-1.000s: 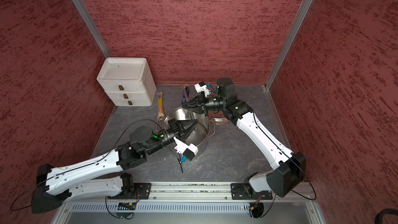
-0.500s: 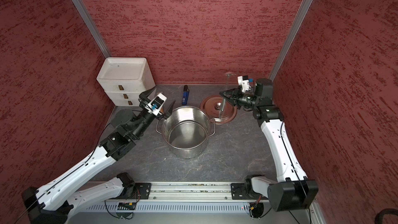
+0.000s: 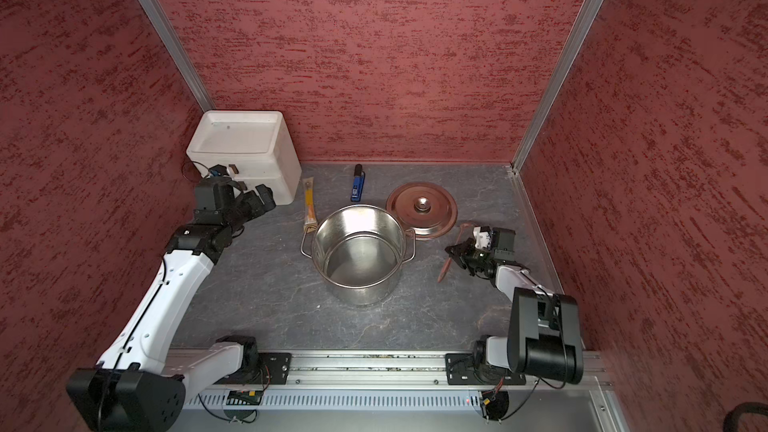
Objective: Stir the soup with a spoon
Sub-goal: Place the spoon at the center of the board.
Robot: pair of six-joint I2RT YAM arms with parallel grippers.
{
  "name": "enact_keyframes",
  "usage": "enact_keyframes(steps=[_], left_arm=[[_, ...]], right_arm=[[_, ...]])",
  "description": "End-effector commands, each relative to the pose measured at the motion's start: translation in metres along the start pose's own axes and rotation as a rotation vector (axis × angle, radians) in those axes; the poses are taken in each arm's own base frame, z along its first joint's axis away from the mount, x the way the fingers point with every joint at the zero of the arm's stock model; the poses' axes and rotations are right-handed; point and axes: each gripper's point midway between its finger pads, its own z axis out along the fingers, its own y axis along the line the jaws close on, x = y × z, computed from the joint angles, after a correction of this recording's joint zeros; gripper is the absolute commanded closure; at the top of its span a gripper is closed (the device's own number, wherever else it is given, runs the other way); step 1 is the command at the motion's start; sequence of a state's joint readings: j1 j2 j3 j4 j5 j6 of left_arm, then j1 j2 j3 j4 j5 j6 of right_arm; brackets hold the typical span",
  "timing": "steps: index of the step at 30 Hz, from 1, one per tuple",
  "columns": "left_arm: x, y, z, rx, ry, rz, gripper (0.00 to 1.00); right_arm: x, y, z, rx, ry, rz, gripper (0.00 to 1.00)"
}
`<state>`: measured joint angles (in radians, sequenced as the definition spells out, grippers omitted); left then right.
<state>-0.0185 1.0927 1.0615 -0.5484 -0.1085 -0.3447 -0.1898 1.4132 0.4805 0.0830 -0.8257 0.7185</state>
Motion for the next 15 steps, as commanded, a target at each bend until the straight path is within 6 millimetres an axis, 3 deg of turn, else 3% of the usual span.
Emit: enact_keyframes(steps=[1, 8, 11, 15], left_arm=[[0.012, 0.017, 0.0, -0.023, 0.029, -0.019, 0.0], [0.031, 0.037, 0.002, -0.034, -0.001, -0.023, 0.0], [0.035, 0.046, 0.005, -0.057, -0.021, -0.025, 0.0], [0.044, 0.053, 0.012, -0.071, -0.018, 0.001, 0.0]], right_arm=[[-0.023, 0.01, 0.012, -0.097, -0.065, -0.157, 1.0], [-0.005, -0.035, 0.026, -0.024, -0.021, -0.06, 0.98], [-0.003, -0.038, 0.026, -0.013, -0.017, -0.043, 0.82], [-0.009, -0.041, 0.021, 0.055, -0.033, -0.032, 0.68]])
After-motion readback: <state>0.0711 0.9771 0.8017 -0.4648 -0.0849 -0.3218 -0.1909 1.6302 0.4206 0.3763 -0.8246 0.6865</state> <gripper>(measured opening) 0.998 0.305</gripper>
